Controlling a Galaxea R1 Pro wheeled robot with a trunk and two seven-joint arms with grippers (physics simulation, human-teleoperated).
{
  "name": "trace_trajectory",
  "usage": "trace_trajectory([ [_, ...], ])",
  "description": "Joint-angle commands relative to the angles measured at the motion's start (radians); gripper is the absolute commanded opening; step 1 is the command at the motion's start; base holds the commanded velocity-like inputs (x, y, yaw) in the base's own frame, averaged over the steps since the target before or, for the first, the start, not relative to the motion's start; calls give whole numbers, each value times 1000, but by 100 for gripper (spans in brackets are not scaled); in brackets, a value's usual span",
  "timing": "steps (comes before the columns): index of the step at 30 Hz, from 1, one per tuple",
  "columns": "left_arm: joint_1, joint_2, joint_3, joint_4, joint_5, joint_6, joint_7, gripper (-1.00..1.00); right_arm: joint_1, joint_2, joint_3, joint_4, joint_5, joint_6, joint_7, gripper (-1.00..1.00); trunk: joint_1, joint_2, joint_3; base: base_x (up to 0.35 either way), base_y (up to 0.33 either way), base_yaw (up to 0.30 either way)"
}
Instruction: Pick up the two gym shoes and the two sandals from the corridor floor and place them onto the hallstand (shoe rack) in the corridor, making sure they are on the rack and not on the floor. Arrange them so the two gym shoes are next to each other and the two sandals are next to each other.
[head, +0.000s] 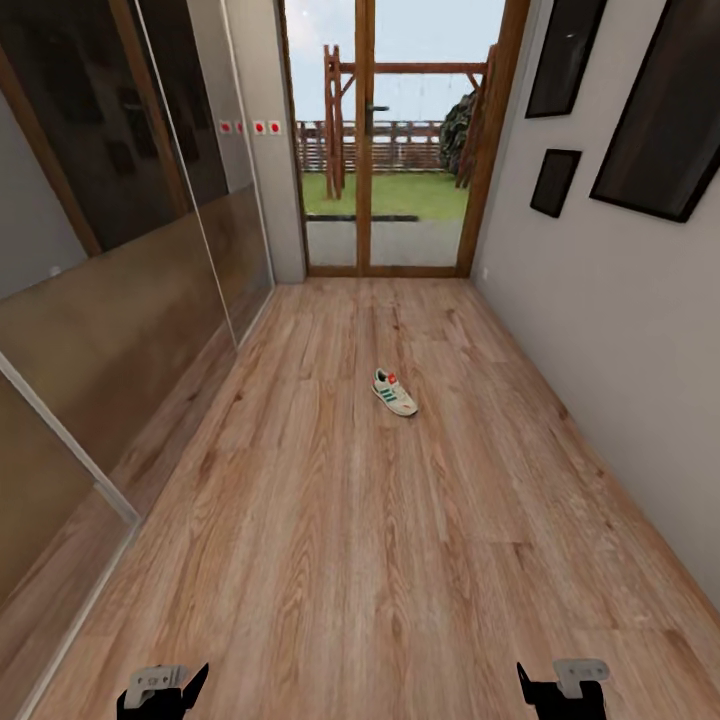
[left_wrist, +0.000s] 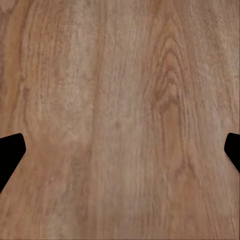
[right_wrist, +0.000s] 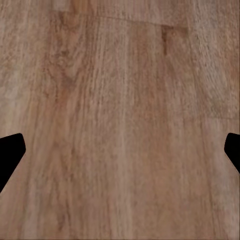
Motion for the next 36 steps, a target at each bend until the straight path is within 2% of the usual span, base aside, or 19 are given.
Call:
trace_trajectory([
  [1, -1, 0, 5, 1, 5, 1, -10, 100, -1, 0, 7, 1, -7, -3, 0, 100, 0, 0, -1, 339, 0, 0],
  [28, -1, 0, 5, 1, 5, 1, -10, 100, -1, 0, 7, 1, -7, -3, 1, 100, 0, 0, -1, 339, 21, 2],
  [36, -1, 0, 5, 1, 5, 1, -10, 100, -1, 0, 7, 0, -7, -3, 2, 100, 0, 0, -1, 339, 86, 191],
])
